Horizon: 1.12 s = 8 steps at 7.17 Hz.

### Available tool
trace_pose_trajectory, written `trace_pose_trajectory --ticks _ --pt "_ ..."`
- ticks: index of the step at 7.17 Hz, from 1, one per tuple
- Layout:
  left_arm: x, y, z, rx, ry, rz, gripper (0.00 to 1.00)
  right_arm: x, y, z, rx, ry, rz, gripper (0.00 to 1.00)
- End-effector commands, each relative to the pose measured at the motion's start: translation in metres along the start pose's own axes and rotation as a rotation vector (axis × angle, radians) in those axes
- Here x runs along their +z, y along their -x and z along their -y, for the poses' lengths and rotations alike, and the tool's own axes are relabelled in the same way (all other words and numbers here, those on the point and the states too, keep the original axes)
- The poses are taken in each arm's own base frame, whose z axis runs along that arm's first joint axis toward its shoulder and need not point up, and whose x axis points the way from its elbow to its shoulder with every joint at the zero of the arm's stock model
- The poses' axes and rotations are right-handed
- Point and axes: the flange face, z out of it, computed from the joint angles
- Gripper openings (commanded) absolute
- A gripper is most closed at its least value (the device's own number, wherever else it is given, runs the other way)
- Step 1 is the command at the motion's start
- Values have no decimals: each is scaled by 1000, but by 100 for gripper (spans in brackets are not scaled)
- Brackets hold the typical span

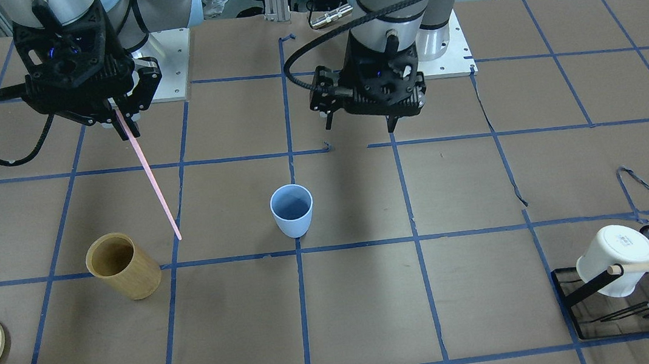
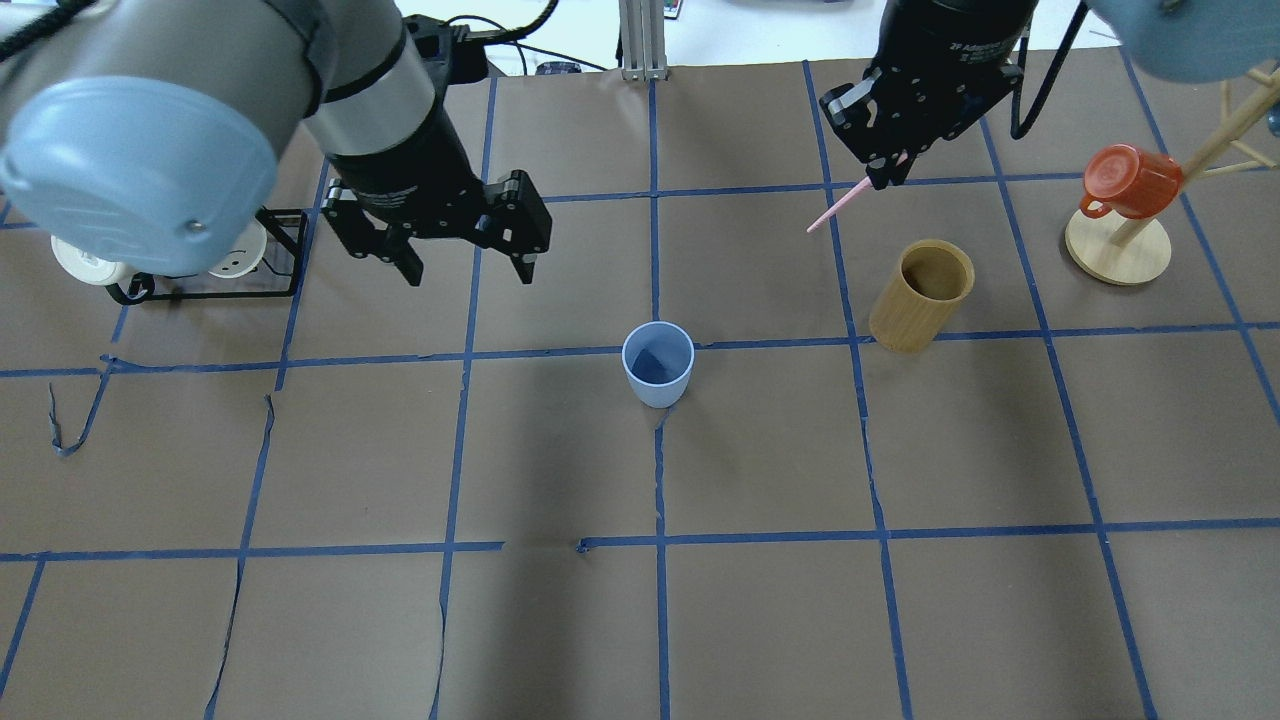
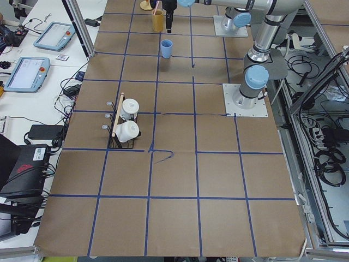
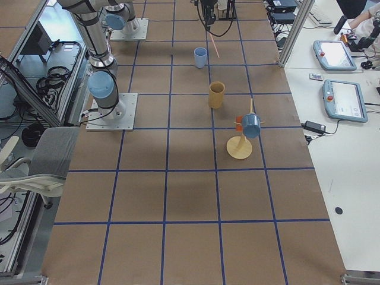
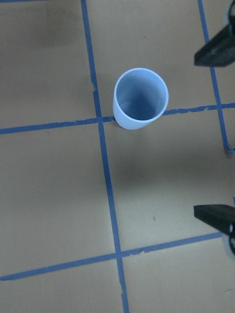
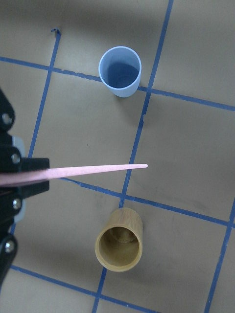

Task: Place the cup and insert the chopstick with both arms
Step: 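Release the cup with the left gripper while the right moves the chopstick above it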

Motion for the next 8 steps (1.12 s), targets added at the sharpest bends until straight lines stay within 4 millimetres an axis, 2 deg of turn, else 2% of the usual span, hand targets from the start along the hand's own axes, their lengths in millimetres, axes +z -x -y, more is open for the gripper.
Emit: trace_pose_trajectory --ticks 1,3,4,5,6,8 --pt "-29 58 -11 -40 -2 53 100 13 45 -10 33 26 17 0" --pt "-35 72 -7 -63 -34 53 100 19 75 -17 59 37 21 0" --pt "-36 72 -5 -56 -48 52 100 32 81 -11 76 62 22 0" --pt "-37 72 -4 -56 -55 52 100 51 102 -12 89 95 28 0" --pt "-37 73 -4 -56 -57 53 100 61 117 -14 65 112 24 0" --pt "-37 72 -4 -57 -58 53 100 71 130 -16 55 132 23 0"
